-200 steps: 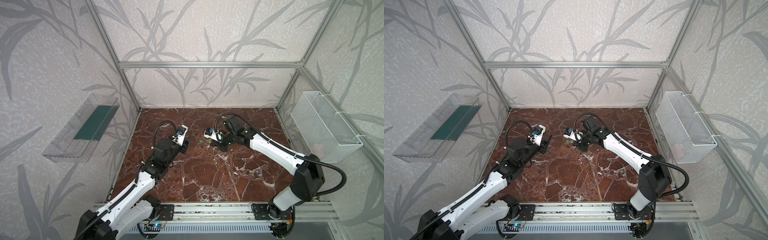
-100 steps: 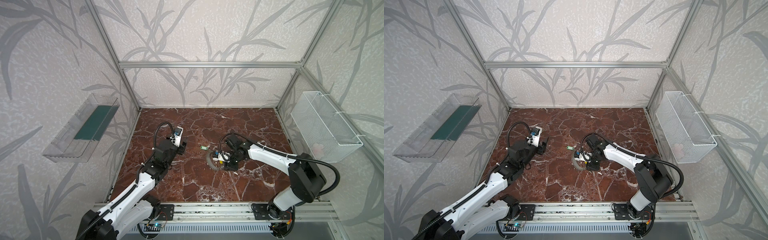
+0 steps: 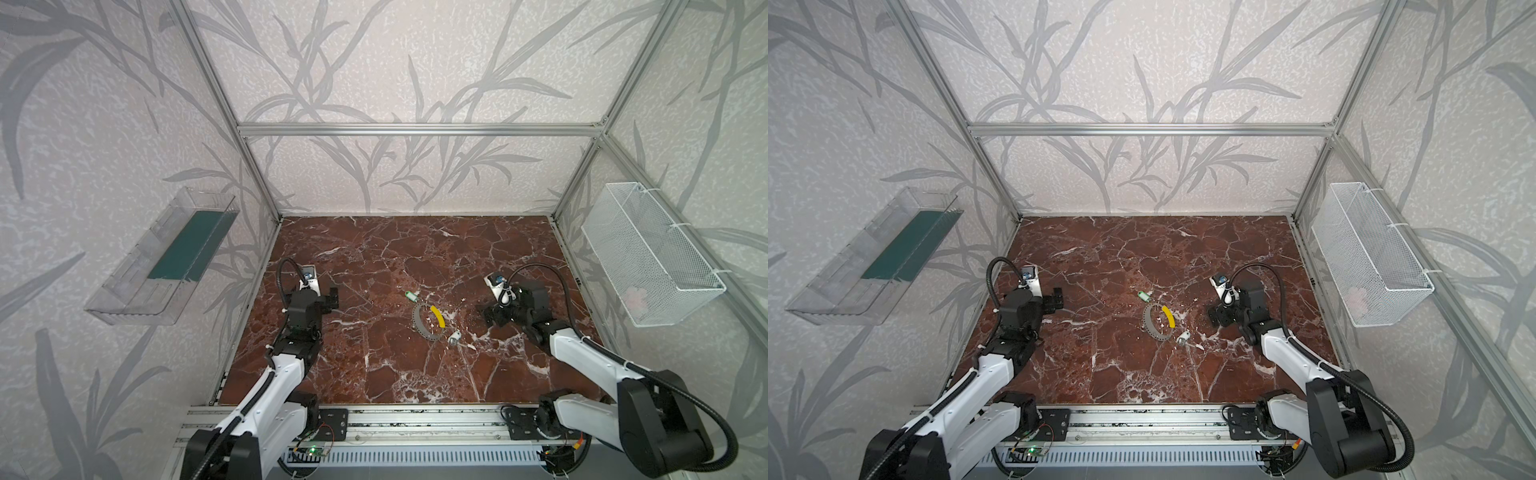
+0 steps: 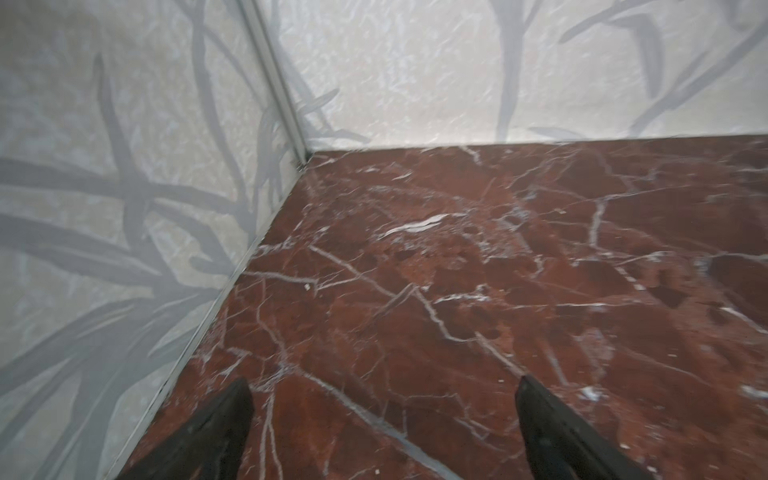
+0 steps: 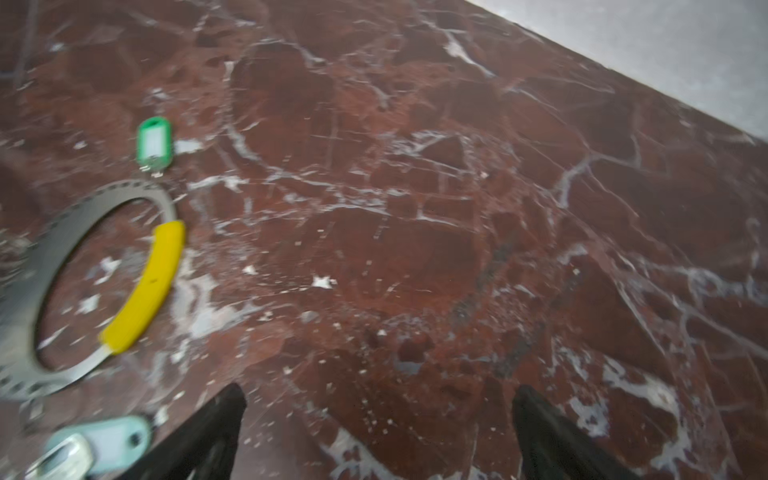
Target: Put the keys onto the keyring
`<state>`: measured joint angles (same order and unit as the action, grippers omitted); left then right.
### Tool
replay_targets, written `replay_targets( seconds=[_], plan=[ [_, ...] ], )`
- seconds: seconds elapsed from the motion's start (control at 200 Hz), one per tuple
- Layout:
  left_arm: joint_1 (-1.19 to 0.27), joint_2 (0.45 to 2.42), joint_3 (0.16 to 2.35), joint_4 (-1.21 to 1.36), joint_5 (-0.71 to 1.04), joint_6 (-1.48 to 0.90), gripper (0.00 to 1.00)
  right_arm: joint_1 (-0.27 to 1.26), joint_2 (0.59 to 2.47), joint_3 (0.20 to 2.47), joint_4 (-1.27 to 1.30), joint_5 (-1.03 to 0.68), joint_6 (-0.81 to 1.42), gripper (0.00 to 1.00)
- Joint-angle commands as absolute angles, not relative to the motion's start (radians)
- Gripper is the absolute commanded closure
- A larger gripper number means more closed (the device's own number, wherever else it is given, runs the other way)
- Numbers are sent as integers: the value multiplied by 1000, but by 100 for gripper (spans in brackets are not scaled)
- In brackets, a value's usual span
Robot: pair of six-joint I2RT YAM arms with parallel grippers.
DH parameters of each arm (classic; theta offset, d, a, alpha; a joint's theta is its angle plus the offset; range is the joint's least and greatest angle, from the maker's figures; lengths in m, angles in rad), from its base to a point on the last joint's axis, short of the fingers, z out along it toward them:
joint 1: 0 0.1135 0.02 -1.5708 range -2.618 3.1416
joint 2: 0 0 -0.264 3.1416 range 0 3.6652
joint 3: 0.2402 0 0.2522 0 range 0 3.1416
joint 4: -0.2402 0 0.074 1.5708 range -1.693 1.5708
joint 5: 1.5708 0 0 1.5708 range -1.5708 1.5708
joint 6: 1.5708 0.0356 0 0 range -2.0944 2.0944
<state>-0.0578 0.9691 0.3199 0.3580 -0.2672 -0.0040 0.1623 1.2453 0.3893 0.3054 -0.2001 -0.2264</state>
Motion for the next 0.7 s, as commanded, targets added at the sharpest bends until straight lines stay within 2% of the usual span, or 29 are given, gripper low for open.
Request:
replay_targets(
  seconds=[0.0, 0.07, 0.115, 0.16, 0.235, 0.345, 0.41, 0.445, 0.495, 0.575, 0.695],
  plan=[
    [14, 1065, 288, 557, -234, -49, 1, 132, 1364, 346, 792, -181, -108, 1],
    [52, 1144, 297, 616, -180, -58, 1, 131, 1374, 380, 752, -154, -174, 1],
    [70, 1201, 302, 656, -133, -56, 1, 98, 1418, 369, 818, -167, -139, 1],
    [77, 1260, 305, 718, -107, -50, 1, 63, 1484, 344, 935, -234, -122, 1],
    [92, 1327, 338, 754, -39, -62, 1, 55, 1626, 281, 1226, -254, -98, 1],
    [98, 1460, 319, 912, 89, -49, 3, 53, 1534, 329, 980, -261, -128, 1],
    [101, 1592, 319, 1105, 164, -29, 1, 49, 1578, 353, 1016, -287, -120, 1],
    [101, 1559, 339, 1003, 159, -27, 1, 46, 1598, 341, 1068, -280, -109, 1],
    [101, 1506, 365, 864, 137, -31, 1, 46, 1575, 347, 1013, -274, -120, 1],
    [97, 1581, 360, 1007, 80, -50, 1, 46, 1592, 348, 1044, -277, -109, 1],
    [87, 1527, 365, 902, 66, -36, 1, 46, 1587, 353, 1025, -269, -109, 1]
  ],
)
